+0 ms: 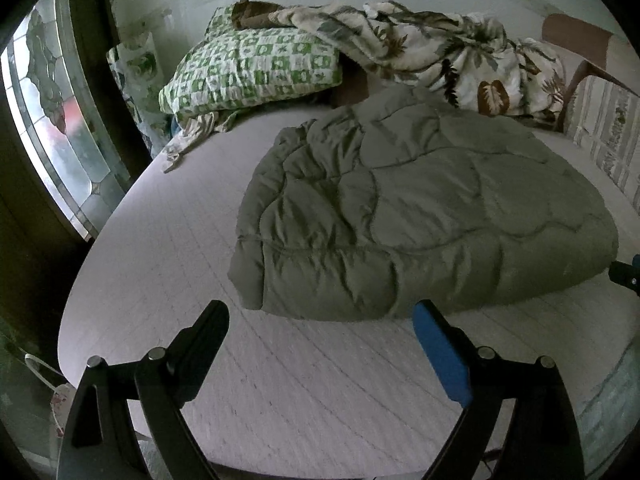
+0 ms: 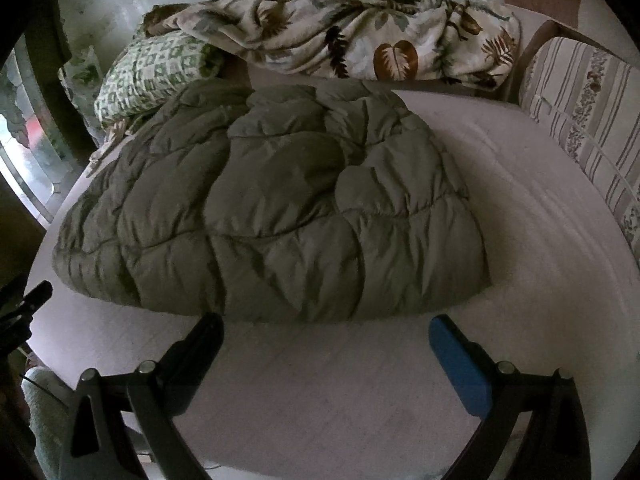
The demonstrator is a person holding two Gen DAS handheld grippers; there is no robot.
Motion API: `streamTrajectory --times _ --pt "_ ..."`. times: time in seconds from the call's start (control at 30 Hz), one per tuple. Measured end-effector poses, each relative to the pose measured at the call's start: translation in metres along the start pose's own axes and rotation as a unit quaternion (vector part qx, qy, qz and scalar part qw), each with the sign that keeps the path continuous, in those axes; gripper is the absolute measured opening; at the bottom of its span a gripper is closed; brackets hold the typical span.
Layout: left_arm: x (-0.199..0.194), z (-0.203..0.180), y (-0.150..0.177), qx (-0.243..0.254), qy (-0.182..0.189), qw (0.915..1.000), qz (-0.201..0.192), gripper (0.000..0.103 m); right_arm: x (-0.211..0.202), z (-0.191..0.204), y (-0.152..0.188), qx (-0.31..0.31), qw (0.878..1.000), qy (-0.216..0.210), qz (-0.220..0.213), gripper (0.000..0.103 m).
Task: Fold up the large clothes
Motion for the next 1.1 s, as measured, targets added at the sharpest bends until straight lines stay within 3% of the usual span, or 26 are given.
streamTrajectory --times 0.33,0.63,0.8,1.1 --pt "-0.027 -0.021 0.004 0.002 0.03 0.9992 -0.025 0.093 -0.027 0.004 0.011 -0.01 1.0 -0.005 -0.015 0.103" --pt "-0.055 -0.034 0.012 0.005 0.008 0.999 -0.043 0.093 -0.062 0.008 0.029 -0.022 0.999 0.0 -0.031 0.103" --pt "-0.071 -0.039 0.018 0.003 0.02 0.9985 -0.05 0.093 -0.08 0.01 0.041 -0.027 0.999 -0.01 -0.033 0.103" --pt "-0.092 -0.047 0.027 0.039 -0.027 0.9966 -0.067 0.093 -0.111 0.007 0.053 -0.031 0.998 -0.008 -0.058 0.103"
Point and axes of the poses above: each gripper's, at about its wrist camera, not at the fingertips, and x roughly the way its jaws point, z to its left, y to its underside, the point moved 5 cm from there along x, roughly the way its jaws point, and after that the axes turned 13 degrees about y, right-handed, at the moved point
